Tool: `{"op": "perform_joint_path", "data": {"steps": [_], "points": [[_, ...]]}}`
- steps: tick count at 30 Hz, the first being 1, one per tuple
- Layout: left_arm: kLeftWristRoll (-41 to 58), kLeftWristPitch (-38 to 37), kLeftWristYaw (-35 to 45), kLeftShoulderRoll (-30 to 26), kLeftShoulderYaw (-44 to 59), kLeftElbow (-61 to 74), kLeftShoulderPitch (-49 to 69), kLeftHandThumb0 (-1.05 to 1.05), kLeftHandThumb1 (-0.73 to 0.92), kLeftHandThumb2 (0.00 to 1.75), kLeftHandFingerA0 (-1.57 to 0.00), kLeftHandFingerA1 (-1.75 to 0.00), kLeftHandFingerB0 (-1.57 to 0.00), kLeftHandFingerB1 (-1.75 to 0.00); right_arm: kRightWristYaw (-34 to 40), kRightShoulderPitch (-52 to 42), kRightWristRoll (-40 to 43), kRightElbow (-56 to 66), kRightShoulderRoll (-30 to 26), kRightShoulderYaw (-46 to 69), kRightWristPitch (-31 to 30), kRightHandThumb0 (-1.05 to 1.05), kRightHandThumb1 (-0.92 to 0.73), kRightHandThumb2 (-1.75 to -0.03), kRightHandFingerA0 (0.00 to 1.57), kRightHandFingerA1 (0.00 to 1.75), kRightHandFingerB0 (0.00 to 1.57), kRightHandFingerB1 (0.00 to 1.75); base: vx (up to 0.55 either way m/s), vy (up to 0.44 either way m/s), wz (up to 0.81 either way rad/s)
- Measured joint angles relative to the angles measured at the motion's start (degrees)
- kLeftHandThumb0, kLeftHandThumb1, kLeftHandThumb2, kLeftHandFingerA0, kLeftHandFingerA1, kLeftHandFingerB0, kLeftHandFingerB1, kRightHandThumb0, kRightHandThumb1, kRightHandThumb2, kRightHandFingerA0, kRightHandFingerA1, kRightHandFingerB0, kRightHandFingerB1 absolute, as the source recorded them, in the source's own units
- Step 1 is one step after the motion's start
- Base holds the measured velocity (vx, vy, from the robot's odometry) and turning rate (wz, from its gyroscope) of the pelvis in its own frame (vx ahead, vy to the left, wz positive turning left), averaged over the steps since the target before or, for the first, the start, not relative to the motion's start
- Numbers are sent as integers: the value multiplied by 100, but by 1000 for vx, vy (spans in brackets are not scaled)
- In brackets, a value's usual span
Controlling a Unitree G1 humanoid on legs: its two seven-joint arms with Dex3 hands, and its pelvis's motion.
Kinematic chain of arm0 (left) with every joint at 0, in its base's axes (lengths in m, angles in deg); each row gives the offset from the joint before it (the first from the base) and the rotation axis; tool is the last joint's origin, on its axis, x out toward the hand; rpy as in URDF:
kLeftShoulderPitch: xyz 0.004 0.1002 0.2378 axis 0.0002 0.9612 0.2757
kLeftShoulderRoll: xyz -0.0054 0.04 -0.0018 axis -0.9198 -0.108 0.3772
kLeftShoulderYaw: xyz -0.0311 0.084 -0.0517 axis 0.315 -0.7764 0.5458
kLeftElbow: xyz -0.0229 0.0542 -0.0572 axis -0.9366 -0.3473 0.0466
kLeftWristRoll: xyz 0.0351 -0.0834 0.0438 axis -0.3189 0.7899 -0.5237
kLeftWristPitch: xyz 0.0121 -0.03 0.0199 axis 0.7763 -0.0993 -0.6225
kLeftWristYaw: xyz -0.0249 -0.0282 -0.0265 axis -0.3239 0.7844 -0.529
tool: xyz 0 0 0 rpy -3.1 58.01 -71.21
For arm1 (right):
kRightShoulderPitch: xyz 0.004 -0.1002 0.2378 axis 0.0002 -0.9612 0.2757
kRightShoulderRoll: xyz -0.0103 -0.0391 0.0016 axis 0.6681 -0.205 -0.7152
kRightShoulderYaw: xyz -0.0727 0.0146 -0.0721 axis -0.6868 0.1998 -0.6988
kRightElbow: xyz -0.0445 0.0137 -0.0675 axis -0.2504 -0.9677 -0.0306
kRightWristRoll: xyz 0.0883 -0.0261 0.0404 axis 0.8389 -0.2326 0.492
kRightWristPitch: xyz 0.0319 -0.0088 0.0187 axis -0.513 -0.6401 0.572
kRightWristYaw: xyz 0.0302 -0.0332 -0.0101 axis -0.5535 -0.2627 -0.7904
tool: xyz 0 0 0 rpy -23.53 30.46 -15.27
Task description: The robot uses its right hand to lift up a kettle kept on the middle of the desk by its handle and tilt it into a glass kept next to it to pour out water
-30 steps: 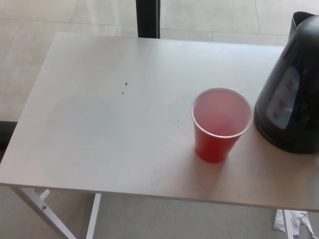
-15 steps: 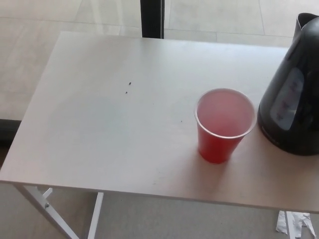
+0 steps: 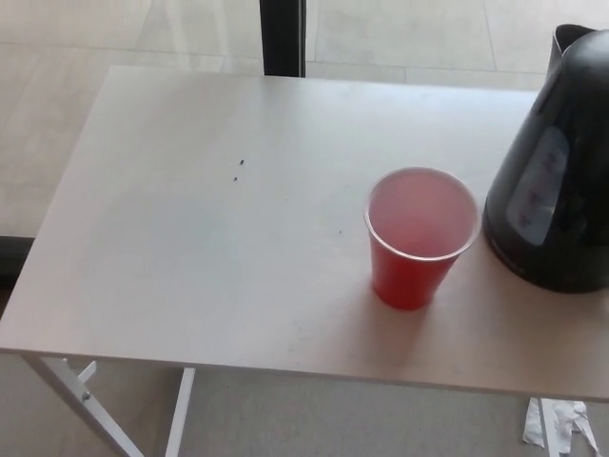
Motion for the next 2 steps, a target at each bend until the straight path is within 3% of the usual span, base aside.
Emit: {"op": "perform_joint_path", "data": {"steps": [2], "points": [[0, -3, 0, 4, 0, 0, 20, -105, 65, 111, -54, -61, -44, -89, 68, 57, 48, -260, -14, 114, 46, -40, -62, -58, 0, 57, 0, 21, 0, 0, 0]]}}
